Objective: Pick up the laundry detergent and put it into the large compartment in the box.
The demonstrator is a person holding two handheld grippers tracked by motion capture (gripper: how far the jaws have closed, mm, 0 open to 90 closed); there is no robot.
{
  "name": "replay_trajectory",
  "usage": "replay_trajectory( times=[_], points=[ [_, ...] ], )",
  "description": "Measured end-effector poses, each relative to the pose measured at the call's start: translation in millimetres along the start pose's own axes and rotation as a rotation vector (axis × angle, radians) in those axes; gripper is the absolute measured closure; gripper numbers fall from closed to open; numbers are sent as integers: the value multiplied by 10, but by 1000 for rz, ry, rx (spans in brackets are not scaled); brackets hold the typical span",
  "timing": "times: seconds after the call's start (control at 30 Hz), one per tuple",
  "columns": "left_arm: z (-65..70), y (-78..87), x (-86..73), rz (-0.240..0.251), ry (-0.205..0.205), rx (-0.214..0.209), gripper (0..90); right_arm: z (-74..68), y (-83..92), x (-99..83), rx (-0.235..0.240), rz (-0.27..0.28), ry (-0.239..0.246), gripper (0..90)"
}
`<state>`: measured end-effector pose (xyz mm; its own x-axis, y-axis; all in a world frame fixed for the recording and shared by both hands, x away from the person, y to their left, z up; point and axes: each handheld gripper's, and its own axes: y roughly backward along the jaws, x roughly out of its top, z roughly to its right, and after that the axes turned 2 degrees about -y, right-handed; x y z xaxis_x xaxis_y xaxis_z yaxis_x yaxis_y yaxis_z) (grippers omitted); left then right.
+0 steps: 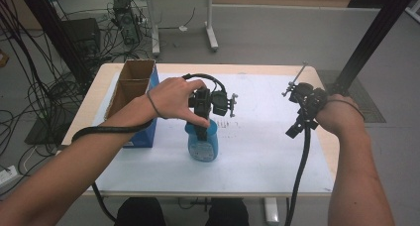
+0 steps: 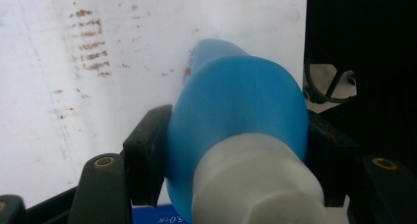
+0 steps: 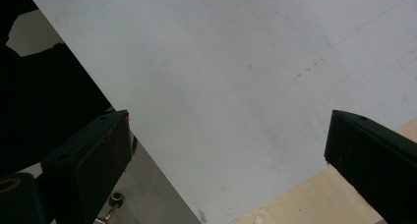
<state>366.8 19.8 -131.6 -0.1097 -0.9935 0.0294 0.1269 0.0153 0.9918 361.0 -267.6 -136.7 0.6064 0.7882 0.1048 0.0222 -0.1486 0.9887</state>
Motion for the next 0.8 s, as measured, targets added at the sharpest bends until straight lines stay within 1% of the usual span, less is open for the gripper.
replay_trajectory(
  times=[0.17,0.27,0.4,0.47,0.53,0.63,0.8],
  points=[
    [63,112,24,-1,3,8,366,-12,12,-6,0,3,5,38],
    [81,172,43,-10,9,2,367,-28,27,-5,-4,5,6,37],
    [96,253,26,-1,21,-6,367,-48,42,11,-6,7,18,40],
    [115,308,15,5,26,-4,367,-63,49,20,-7,8,14,36],
    [139,365,9,8,32,1,366,-69,56,28,-8,9,22,39],
    [171,459,3,10,40,9,367,-87,64,40,-8,10,21,38],
    [193,590,-27,15,53,10,367,-102,64,48,-9,14,27,38]
  ],
)
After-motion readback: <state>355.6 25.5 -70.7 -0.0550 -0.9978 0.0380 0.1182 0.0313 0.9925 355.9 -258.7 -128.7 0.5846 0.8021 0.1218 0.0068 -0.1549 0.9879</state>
